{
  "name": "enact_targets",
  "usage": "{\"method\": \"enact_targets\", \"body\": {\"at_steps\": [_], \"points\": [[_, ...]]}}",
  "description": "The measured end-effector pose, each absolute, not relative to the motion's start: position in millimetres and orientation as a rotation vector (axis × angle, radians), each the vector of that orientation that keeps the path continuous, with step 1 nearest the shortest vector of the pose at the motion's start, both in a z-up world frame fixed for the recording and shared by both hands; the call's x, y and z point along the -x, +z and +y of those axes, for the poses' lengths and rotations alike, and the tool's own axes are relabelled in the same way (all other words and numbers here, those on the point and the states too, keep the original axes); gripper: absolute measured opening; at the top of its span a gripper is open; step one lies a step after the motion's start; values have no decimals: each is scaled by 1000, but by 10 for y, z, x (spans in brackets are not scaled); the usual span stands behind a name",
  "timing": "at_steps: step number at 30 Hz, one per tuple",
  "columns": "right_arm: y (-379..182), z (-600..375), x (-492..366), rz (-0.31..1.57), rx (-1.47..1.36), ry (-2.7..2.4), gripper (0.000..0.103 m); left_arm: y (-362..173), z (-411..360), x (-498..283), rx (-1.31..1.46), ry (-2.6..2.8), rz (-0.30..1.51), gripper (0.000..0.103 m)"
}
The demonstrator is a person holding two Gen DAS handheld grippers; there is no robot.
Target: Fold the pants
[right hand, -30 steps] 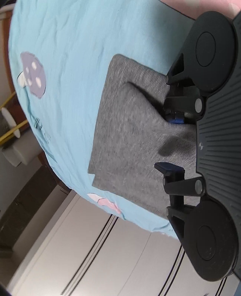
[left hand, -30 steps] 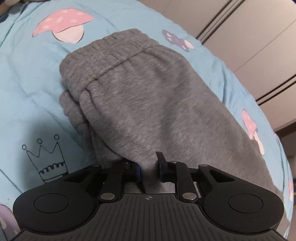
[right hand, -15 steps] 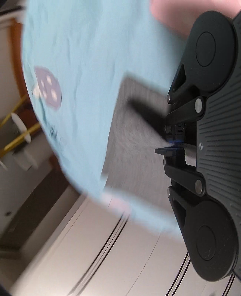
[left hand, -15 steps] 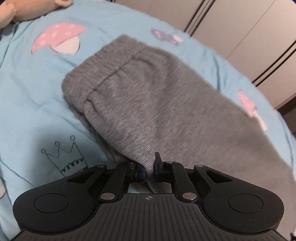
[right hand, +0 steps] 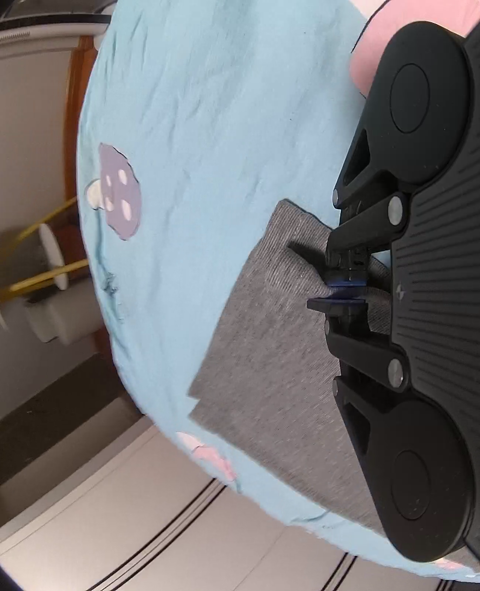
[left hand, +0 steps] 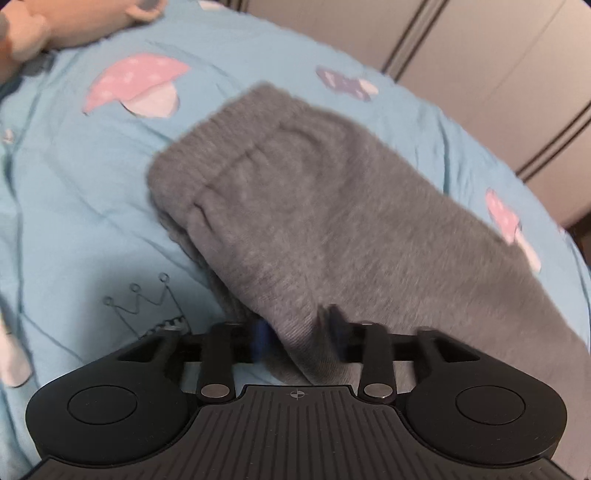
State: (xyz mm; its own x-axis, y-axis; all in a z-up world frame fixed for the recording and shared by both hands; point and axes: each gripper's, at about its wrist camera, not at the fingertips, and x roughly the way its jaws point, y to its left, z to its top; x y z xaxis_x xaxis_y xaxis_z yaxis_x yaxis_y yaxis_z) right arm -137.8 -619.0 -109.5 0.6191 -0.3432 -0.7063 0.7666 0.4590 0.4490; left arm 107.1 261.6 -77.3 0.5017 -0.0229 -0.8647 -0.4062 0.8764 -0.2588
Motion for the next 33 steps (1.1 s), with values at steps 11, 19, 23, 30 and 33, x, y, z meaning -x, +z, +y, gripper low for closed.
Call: {"method": "enact_targets", "body": {"at_steps": [11,19,23,30,33], "points": [[-1236,-6257,1401,513,-1008,-655,15,-260,2267,-581,469,296,698,97],[-850,-6238,1417,457,-961,-674,4,-392,2044,-477,420,349,659,97],[-857,-6263,1498,445,-933,-696,4,-406,2037,-475,430,339,668,97],[-1166,-6168,1483,525,-822,-724,4,-502,2103,-508,475,366,732,97],[-1108,-6201,1567,501,-847,-731,9,-526,2112,-525,479,373,757,97]]}}
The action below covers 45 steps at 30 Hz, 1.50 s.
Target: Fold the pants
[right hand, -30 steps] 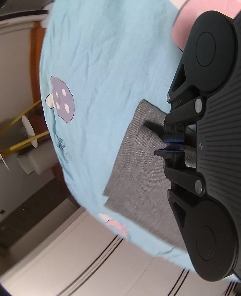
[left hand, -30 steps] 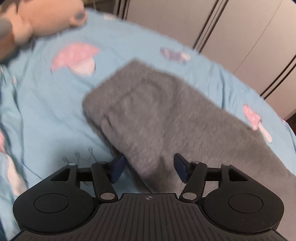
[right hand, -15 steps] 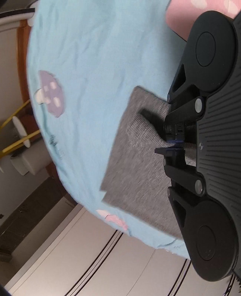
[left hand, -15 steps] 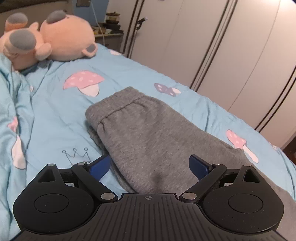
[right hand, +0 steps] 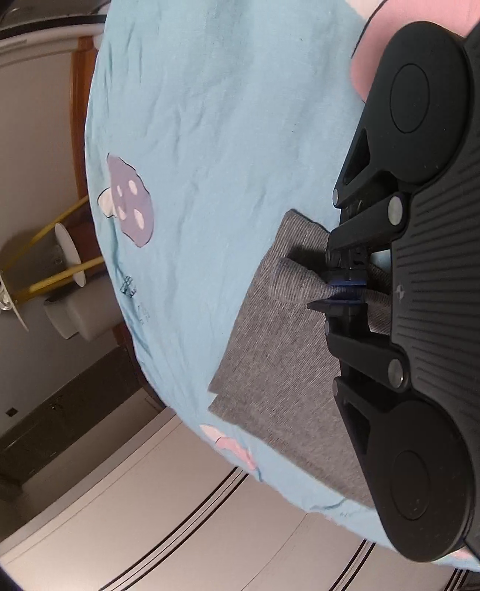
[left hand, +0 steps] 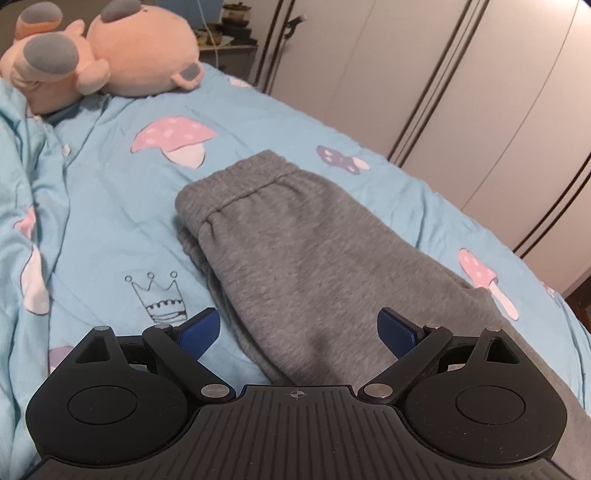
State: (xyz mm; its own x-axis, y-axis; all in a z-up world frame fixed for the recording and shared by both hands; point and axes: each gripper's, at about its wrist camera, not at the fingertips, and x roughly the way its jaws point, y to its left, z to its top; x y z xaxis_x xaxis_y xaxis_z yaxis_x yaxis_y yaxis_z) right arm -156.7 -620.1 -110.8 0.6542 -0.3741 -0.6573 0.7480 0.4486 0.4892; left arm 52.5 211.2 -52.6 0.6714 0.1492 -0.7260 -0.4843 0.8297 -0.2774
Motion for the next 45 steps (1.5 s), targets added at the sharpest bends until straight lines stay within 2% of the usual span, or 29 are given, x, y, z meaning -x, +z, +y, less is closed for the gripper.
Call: {"method": "enact_targets", "body": {"at_steps": [1,3,4,5,6,8,13,24,28,32,35,36,37,38,39,40,41,42,44,45], "points": [[-1076,-6212,1605,486,-843,-748,18,-531,2109,-535,476,375,765,97],[-1028,-6219,1663,466,-801,-794,28,-536,2096,-554,468,376,778,97],[-1005,-6205,1698,474,-785,-822,49,-536,2082,-566,461,374,784,97],[-985,-6205,1749,484,-781,-838,76,-532,2059,-575,451,371,788,97],[-979,-6184,1798,479,-782,-830,82,-521,2023,-582,436,366,789,97],[-964,-6098,1898,463,-776,-797,83,-484,1916,-587,402,341,780,97],[-997,-5899,1777,551,-735,-725,99,-497,1551,-602,346,219,787,97],[-1190,-5621,1492,632,-531,-780,99,-687,1309,-710,224,180,862,97],[-1048,-5647,1468,687,-493,-837,98,-765,1294,-801,205,199,905,97],[-705,-5539,1574,476,-520,-851,99,-795,1346,-819,233,223,906,97],[-637,-5341,1293,487,-534,-597,96,-800,1355,-830,233,232,899,97],[-649,-5206,1161,498,-506,-513,93,-802,1360,-832,235,232,900,97],[-672,-5093,1062,508,-479,-456,84,-801,1362,-835,237,232,901,97],[-714,-4976,952,527,-451,-406,71,-800,1363,-835,238,231,900,97],[-785,-4862,832,562,-423,-359,62,-799,1368,-836,238,232,899,97],[-862,-4787,740,596,-402,-334,45,-797,1376,-836,242,234,895,97],[-953,-4738,662,636,-389,-319,39,-795,1388,-839,246,236,890,97],[-1056,-4717,602,683,-382,-319,39,-793,1406,-845,246,239,884,97],[-1153,-4724,619,697,-329,-346,23,-785,1444,-871,235,257,865,97],[-1145,-4739,652,696,-284,-385,21,-781,1476,-900,219,284,855,97]]}}
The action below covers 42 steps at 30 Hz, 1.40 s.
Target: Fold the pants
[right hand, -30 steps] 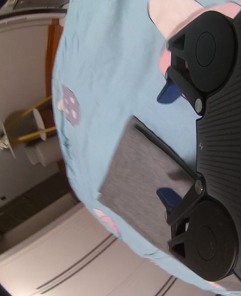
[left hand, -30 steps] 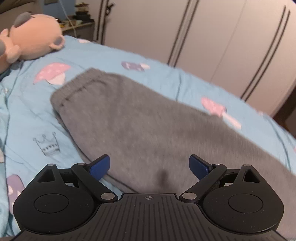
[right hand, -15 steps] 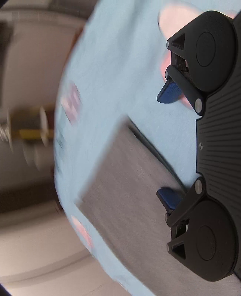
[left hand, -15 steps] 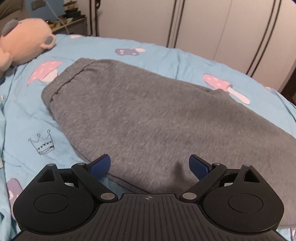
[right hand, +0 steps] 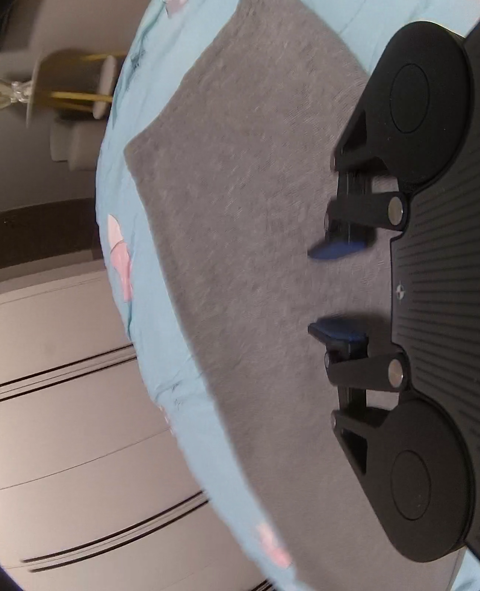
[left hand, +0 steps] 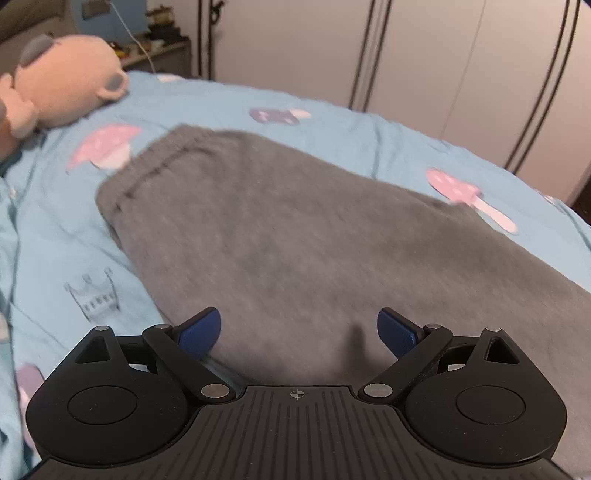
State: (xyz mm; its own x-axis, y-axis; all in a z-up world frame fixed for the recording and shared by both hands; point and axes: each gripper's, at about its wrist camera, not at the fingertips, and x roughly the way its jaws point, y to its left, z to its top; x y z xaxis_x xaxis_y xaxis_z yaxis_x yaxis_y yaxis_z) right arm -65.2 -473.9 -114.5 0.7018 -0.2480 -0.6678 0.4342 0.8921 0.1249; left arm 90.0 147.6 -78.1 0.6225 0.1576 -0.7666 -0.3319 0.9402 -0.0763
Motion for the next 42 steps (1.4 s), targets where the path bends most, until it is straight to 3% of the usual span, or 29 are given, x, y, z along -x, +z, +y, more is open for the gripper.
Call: {"method": "enact_targets", "body": {"at_steps": [4,8,14,19,22,25,29,34,39,42], "points": [[-1075,-4948,760,711,-244,-690,21,-696,1564,-1058,226,316,831,94],[-1103,-4920,896,659,-346,-680,33,-546,1322,-1306,214,113,804,95],[-1170,-4811,864,628,-292,-689,34,-731,775,-1862,-39,27,848,87],[-1221,-4820,883,603,-285,-684,35,-917,526,-2227,-86,-60,873,88],[-1225,-4810,868,599,-275,-685,37,-1066,498,-2421,-137,1,852,98],[-1225,-4818,872,592,-277,-682,38,-1039,480,-2557,-252,151,762,91],[-1236,-4808,897,586,-275,-679,39,-914,685,-2583,-213,132,827,80],[-1242,-4816,901,577,-284,-675,41,-806,933,-2116,-190,-18,807,92],[-1238,-4809,888,580,-285,-670,44,-1098,1282,-2138,-465,434,807,87],[-1233,-4802,903,582,-282,-666,44,-812,1652,-1949,-322,460,767,86]]}}
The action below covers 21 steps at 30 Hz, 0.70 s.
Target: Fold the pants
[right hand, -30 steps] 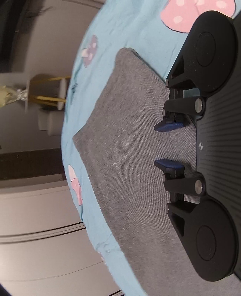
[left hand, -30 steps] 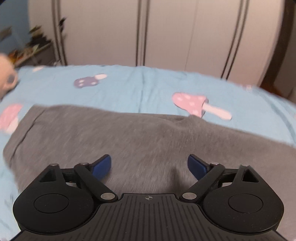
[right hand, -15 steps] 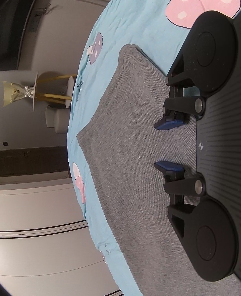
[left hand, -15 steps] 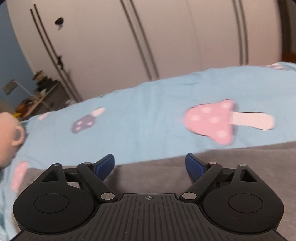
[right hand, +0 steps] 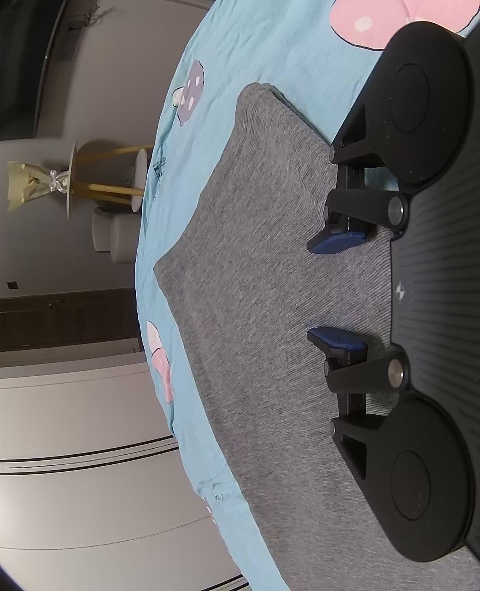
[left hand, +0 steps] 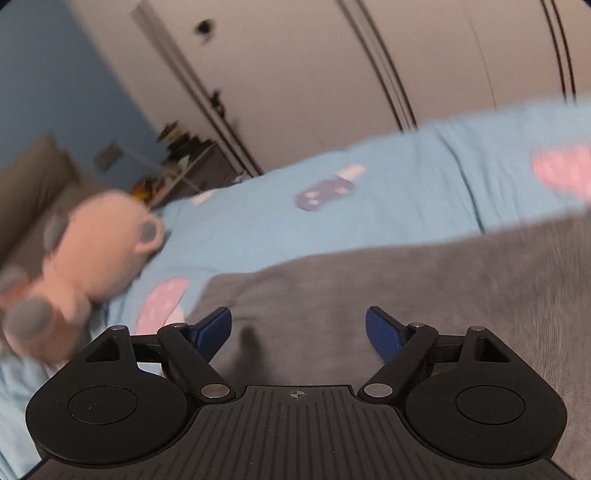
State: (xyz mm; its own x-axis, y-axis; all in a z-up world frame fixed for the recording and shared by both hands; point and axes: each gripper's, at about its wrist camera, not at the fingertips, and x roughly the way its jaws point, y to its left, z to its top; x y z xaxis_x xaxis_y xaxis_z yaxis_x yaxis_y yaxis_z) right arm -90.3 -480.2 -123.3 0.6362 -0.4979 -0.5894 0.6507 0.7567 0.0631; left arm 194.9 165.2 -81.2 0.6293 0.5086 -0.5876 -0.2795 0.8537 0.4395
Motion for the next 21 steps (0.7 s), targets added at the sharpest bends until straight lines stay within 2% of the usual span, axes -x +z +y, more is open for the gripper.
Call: {"method": "enact_targets", "body": {"at_steps": [5,10,12,16,18,21], "points": [[-1236,-4790,905,578,-279,-665,47,-535,2054,-1578,-114,312,808,94],[-1227,-4796,901,577,-287,-655,50,-988,2053,-1467,-33,192,953,96],[-1211,-4816,900,584,-292,-646,50,-1141,2010,-1497,-115,286,1019,97],[-1067,-4927,985,591,-380,-662,50,-1039,1716,-1500,-431,579,932,95],[-975,-5058,1156,550,-482,-708,51,-906,1654,-1392,-382,540,900,95],[-932,-5276,1403,527,-587,-768,65,-672,1646,-1123,-90,395,862,97]]}}
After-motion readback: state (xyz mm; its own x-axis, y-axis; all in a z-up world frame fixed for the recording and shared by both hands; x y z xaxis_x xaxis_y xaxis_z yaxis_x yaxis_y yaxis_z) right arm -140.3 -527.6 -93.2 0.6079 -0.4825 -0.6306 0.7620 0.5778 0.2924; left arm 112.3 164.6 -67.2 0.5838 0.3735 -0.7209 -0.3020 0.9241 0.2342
